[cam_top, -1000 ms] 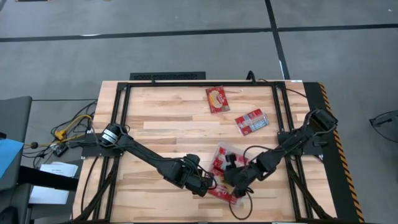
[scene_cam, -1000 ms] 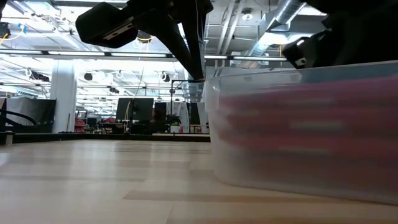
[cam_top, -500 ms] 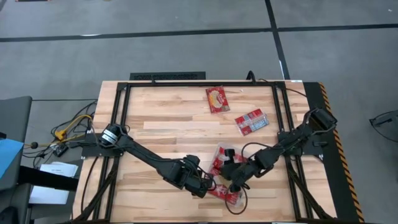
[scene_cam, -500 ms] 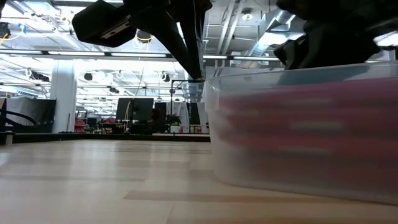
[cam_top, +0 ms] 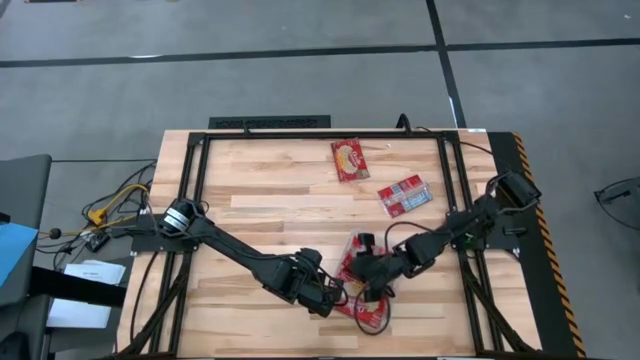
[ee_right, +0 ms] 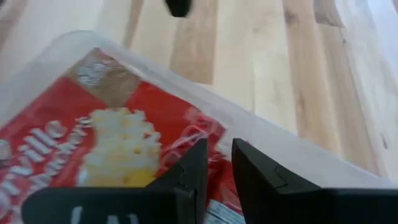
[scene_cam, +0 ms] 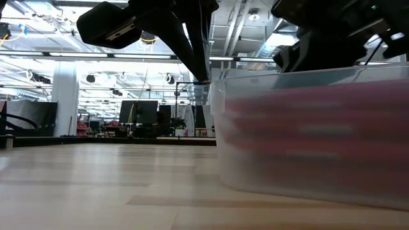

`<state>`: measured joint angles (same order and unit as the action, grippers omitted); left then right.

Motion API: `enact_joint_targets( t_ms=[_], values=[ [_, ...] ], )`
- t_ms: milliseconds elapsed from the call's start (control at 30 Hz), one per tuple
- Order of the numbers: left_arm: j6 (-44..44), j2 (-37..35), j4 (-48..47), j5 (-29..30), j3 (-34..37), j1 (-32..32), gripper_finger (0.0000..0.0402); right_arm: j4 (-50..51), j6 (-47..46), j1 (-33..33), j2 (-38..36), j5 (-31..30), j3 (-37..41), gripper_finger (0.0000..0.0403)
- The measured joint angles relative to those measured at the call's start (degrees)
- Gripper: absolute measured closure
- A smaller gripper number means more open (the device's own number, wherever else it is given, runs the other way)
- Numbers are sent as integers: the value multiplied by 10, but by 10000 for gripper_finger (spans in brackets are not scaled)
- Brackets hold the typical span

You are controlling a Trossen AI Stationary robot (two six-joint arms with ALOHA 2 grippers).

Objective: Sort popcorn bags into baskets
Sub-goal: Put the red popcorn bag into the transparent bin

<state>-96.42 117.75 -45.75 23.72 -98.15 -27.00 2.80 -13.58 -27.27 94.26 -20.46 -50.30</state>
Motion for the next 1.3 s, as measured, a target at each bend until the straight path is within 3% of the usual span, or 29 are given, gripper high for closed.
enact_joint_targets(
  t_ms=[433,867,1000,1133,1300],
  values=[
    [-1,0,1,0,0,0,402,-21,4,-1,30,-2,-1,305],
    [12,0,1,6,0,3,402,-28,36,-10,29,50,-8,305],
    [27,0,2,6,0,8,401,17,36,-13,13,60,-35,305],
    [76,-3,0,5,-5,25,381,129,46,-13,-47,9,-79,305],
    [232,-10,-1,-21,-44,72,309,282,25,3,-161,-120,-101,305]
  ],
)
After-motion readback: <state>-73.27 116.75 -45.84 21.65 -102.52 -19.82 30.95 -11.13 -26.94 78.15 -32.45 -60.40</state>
